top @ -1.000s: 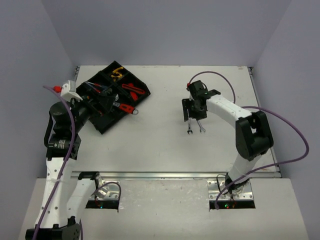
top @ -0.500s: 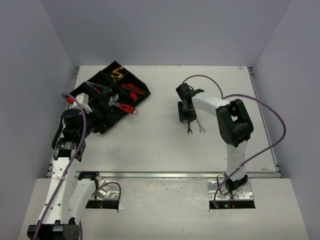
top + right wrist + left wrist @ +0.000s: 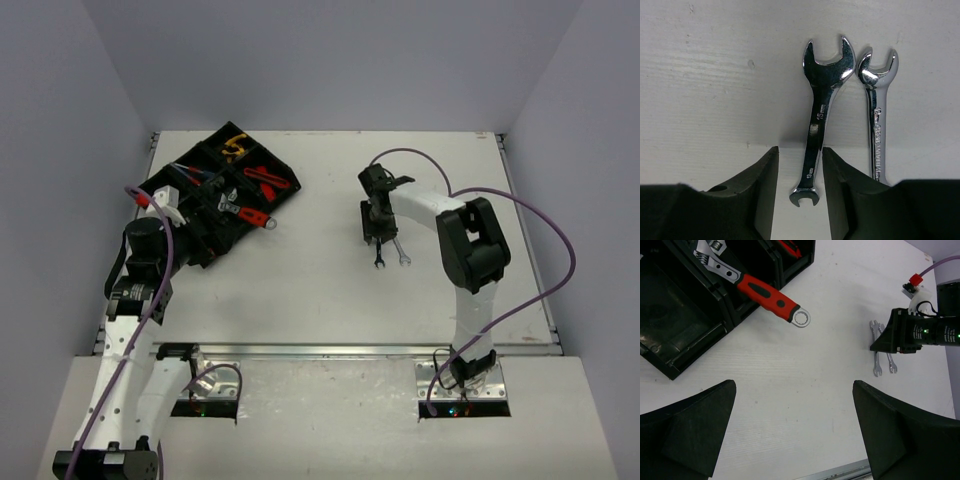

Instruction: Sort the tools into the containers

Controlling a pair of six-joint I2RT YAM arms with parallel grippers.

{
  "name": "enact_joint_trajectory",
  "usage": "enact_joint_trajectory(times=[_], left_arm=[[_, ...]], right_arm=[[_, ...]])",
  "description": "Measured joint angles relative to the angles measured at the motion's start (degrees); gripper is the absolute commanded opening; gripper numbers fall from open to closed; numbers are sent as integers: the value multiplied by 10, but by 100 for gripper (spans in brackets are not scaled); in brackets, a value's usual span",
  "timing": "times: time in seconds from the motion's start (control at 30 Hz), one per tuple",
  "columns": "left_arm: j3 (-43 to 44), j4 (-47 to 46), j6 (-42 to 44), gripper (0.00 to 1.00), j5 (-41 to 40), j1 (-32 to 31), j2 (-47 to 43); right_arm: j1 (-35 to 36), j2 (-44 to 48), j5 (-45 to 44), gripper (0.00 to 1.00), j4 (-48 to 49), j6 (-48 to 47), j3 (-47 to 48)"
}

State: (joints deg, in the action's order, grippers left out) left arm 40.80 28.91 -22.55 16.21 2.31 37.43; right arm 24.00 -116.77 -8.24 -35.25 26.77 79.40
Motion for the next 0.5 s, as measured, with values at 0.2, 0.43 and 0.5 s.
enact_joint_trajectory(times=[0.2,0.43,0.5], left_arm=[[0,-1,0,100,1,-1,0],[0,-4,0,100,6,-2,4],[-1,-4,0,100,7,-2,4]], right_arm=[[-10,-14,17,36,0,-3,2],[-18,-16,21,14,1,-4,2],[-18,-16,23,0,1,-4,2]])
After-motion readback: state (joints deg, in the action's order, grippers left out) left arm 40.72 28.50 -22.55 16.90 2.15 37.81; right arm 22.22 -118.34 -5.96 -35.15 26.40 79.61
